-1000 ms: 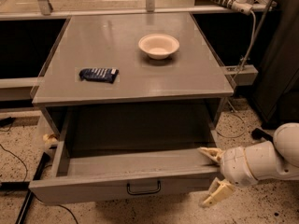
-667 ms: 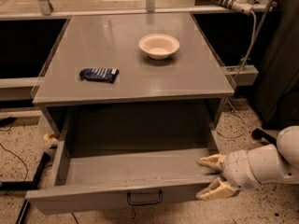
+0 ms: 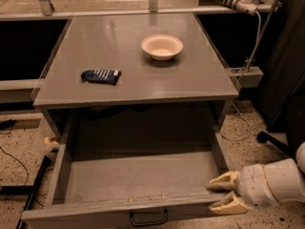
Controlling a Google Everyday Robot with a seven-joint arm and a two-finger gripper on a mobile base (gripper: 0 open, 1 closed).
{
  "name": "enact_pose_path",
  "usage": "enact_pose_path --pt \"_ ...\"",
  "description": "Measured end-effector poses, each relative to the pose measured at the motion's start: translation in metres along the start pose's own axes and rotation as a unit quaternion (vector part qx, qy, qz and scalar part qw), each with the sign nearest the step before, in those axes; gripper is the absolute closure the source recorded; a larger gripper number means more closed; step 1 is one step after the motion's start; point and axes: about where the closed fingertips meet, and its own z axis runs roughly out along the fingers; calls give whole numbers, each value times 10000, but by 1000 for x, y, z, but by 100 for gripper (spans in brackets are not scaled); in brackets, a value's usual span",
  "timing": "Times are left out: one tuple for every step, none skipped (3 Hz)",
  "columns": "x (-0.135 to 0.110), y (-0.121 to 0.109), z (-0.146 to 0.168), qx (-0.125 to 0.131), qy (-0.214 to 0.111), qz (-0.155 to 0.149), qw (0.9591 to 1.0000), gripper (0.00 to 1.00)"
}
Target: Open top drawer
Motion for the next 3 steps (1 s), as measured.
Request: enact_pose_path --pt "8 21 -7 -9 52 44 10000 100" --pt "6 21 -9 -9 52 44 10000 81" --pt "6 21 -9 -9 52 43 10000 57"
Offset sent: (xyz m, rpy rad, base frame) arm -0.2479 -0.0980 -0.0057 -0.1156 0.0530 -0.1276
